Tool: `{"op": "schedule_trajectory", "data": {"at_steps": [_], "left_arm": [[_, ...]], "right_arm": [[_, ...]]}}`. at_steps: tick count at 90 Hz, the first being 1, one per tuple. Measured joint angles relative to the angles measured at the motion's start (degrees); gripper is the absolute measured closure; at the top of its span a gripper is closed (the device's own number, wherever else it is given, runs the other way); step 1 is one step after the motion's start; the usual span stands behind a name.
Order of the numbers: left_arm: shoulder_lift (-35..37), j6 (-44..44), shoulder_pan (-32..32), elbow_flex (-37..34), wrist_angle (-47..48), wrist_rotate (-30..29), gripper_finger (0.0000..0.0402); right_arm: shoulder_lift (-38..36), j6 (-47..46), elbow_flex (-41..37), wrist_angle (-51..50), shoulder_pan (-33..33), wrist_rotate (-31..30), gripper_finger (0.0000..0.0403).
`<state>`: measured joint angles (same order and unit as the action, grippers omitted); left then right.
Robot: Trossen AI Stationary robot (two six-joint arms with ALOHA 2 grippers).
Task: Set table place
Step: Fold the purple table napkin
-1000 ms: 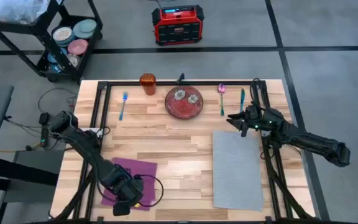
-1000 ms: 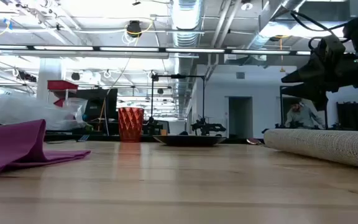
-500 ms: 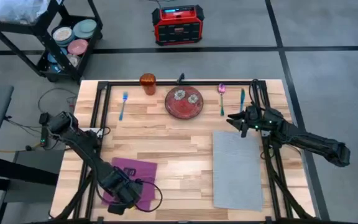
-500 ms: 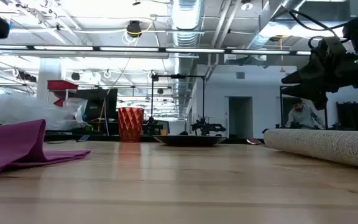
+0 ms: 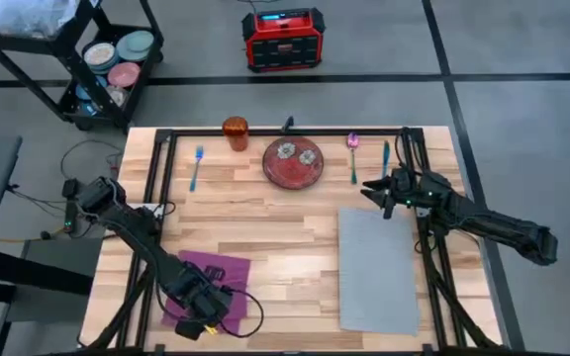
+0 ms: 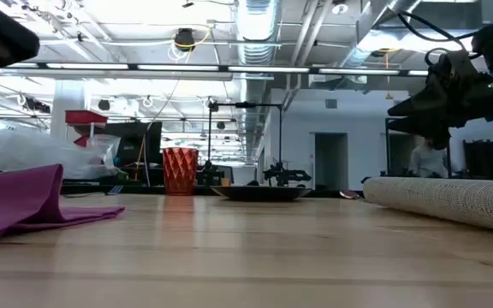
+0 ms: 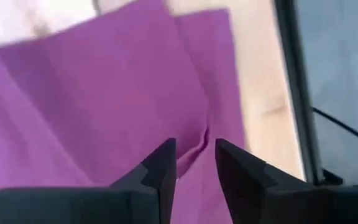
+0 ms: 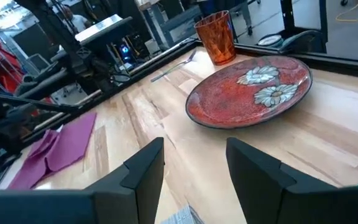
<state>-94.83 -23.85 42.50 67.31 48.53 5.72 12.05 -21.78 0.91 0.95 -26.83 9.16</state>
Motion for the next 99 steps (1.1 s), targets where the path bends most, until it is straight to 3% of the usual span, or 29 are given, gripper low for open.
{"op": "schedule_trajectory", "data": {"at_steps": [34,99], "left_arm": [[-4.1,3.6,0.1,-0.1,-1.4,4.5,0.0306],[-4.7,4.5,1.9,-0.7,-3.6,3.7,0.0306]], "right_arm": [[0.0,-0.2,0.0,0.0,0.0,0.0,0.0243],[0.0,-0.2,-0.1,0.7,0.0,0.0,0.0243]]}}
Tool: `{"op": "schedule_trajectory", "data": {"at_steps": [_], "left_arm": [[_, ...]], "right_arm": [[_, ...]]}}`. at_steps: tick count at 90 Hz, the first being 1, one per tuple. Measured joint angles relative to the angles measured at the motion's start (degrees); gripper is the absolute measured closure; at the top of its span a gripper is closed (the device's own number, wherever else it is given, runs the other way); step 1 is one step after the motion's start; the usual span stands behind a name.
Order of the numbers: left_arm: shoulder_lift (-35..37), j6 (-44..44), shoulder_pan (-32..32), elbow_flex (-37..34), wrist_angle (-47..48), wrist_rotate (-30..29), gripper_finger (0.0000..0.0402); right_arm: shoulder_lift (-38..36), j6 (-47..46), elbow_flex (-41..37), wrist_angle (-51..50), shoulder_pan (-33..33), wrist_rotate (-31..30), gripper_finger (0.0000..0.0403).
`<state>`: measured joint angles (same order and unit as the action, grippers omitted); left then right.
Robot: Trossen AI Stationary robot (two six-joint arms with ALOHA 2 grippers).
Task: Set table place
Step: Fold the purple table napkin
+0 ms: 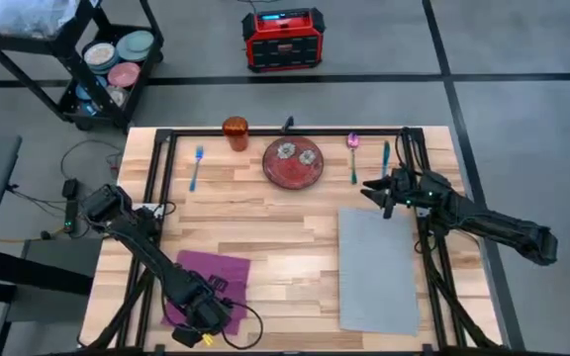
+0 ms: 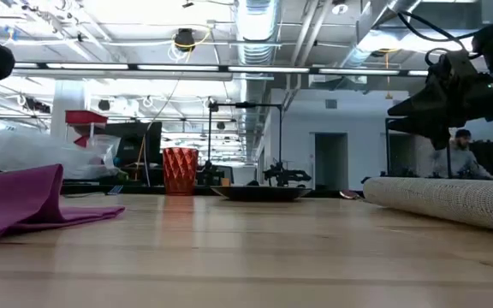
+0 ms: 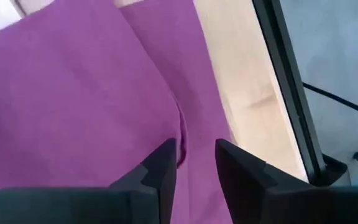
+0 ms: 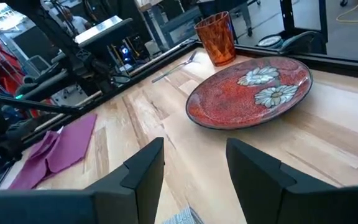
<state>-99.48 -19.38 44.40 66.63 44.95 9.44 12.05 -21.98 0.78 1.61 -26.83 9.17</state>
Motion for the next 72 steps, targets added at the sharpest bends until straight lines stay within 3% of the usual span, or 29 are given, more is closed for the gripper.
{"op": "schedule_trajectory", "data": {"at_steps": [72], "left_arm": [[-1.3,1.9,0.2,-3.3,-2.1,0.8,0.0306]], "right_arm": [[0.0,0.0,0.0,0.4,0.0,0.0,0.0243]]}}
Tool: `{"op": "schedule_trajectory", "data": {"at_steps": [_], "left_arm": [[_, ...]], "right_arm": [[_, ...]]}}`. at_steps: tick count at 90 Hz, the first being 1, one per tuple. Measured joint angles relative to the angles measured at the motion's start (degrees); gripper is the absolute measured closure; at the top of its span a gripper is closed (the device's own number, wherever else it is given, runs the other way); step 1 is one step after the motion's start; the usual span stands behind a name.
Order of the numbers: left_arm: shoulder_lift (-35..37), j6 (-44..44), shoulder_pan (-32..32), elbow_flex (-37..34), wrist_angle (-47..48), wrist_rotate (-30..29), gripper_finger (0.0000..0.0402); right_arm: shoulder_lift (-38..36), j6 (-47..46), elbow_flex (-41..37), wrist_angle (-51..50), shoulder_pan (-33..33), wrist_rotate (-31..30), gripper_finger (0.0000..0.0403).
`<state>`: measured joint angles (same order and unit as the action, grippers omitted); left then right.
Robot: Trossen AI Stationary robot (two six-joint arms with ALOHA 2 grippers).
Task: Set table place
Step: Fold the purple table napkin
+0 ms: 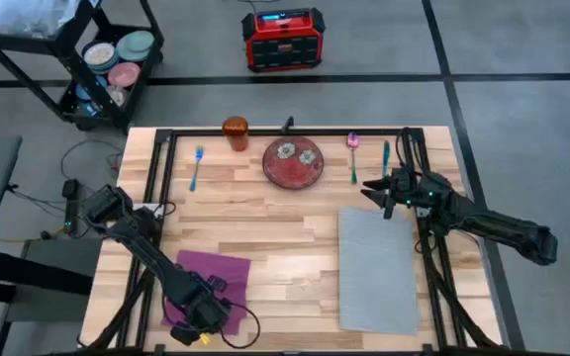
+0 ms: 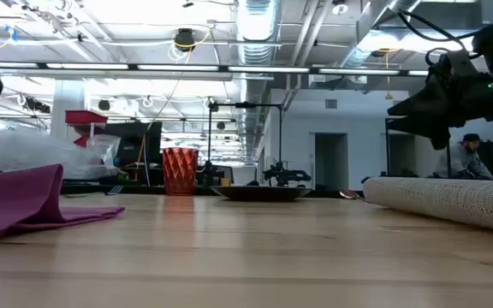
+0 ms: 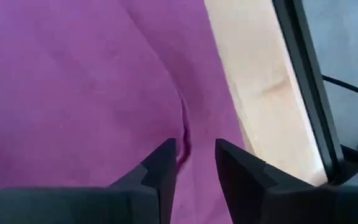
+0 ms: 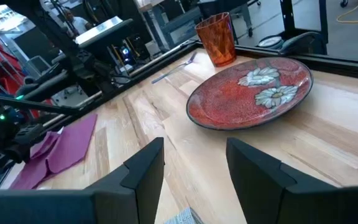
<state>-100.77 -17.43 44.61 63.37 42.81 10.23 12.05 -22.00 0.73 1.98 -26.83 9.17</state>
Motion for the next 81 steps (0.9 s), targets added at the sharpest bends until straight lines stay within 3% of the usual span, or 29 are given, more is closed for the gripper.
{"op": "schedule_trajectory", "data": {"at_steps": [41,69,81], "left_arm": [[-0.6,1.1,-0.5,0.1,3.6,0.0,0.0312],[-0.6,3.7,-0.4,0.1,4.2,0.0,0.0392],[-0.6,3.5,-0.4,0.1,4.5,0.0,0.0397]], "right_arm": [[0.0,0.0,0.0,0.1,0.0,0.0,0.0243],[0.0,0.0,0.0,0.1,0.0,0.0,0.0243],[0.0,0.0,0.0,0.1,0.0,0.0,0.0243]]}}
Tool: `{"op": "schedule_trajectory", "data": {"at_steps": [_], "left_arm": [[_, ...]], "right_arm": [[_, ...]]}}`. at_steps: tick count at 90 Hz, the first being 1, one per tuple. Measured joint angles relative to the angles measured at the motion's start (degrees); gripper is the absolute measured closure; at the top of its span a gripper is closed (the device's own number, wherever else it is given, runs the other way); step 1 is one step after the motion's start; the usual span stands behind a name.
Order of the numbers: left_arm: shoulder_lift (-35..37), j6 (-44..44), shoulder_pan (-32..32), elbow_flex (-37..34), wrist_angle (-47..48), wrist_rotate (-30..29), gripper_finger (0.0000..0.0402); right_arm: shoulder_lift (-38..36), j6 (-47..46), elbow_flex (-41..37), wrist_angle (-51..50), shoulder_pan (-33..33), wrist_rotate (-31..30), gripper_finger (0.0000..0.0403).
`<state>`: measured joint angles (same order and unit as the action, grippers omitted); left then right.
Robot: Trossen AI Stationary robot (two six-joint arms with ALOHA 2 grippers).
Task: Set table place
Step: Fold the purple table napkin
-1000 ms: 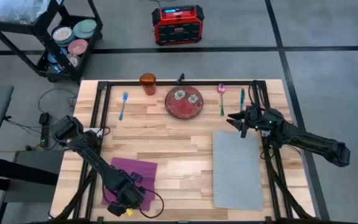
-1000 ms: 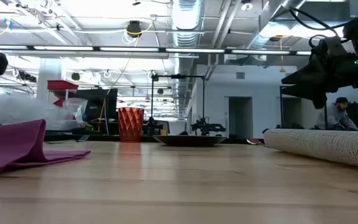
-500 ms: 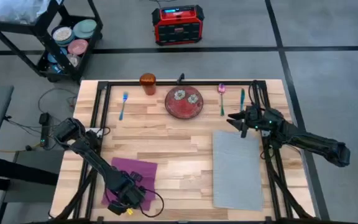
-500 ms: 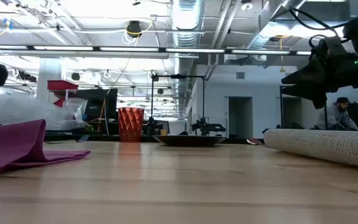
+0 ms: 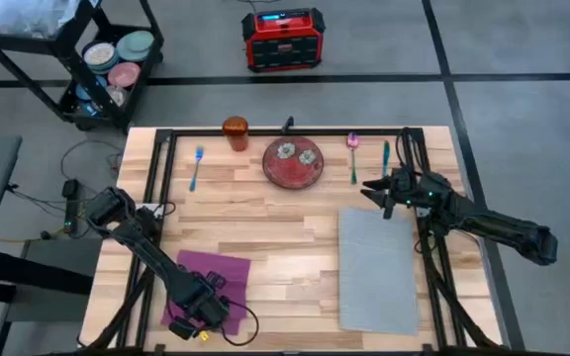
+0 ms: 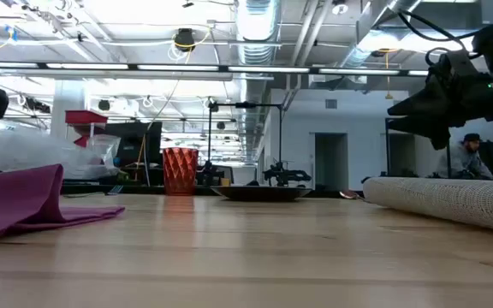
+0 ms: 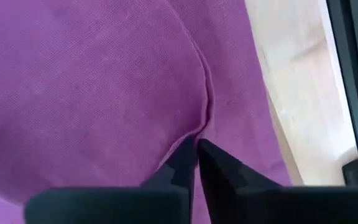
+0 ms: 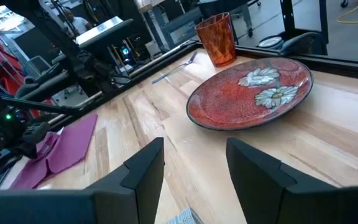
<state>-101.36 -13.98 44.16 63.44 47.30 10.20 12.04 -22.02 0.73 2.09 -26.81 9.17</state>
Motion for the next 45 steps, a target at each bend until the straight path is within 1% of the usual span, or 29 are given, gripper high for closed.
{"op": "schedule_trajectory", "data": {"at_steps": [20,45], "left_arm": [[0.0,-2.7,0.0,0.3,3.9,0.0,0.0401],[0.0,-4.0,0.0,0.3,2.4,-0.4,0.0401]], "right_arm": [[0.0,0.0,0.0,-0.1,0.0,0.0,0.0243],[0.0,0.0,0.0,-0.2,0.0,0.0,0.0243]]}}
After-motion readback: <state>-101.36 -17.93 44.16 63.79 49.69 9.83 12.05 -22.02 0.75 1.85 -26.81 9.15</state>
